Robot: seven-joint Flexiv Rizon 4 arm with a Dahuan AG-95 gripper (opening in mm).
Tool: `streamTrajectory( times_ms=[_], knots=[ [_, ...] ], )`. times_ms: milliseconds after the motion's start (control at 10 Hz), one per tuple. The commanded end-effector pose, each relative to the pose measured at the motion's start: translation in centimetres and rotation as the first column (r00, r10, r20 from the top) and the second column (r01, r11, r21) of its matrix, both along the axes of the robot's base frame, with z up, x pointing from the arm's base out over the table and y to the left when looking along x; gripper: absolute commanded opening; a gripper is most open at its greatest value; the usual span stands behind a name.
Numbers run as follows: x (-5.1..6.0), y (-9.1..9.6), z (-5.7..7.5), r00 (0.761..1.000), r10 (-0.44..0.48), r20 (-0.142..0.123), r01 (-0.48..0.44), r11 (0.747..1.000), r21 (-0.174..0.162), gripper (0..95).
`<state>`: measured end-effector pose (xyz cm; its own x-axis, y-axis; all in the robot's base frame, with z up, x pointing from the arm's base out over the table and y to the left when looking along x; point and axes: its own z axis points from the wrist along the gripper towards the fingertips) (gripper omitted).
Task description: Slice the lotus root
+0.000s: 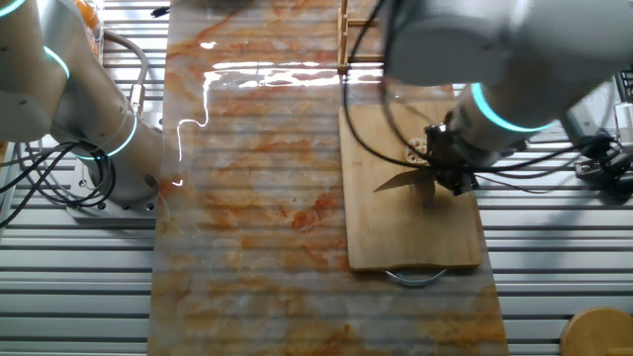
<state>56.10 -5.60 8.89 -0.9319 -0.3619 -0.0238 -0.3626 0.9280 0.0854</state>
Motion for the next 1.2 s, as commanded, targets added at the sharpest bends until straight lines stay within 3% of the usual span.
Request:
streamTrajectory(
  times_ms=[100,400,500,700,1000,1100,1200],
  knots=[
    [-0.1,0.4,-1.0,0.994,0.066,0.085,-0.067,0.998,0.005,0.0],
    [-0.3,0.6,-2.0,0.99,0.107,0.097,-0.107,0.994,-0.004,0.0],
    [-0.9,0.2,-3.2,0.989,0.111,0.094,-0.112,0.994,0.003,0.0],
    [-1.2,-0.1,-3.1,0.992,0.122,0.042,-0.121,0.993,-0.017,0.0],
    [-1.5,-0.4,-3.5,0.993,0.117,0.009,-0.117,0.992,-0.046,0.0],
    [-1.7,-0.6,-4.1,0.995,0.103,-0.008,-0.103,0.994,-0.038,0.0],
    [-1.8,-0.6,-4.0,0.995,0.093,-0.044,-0.094,0.995,-0.032,0.0]
  ],
)
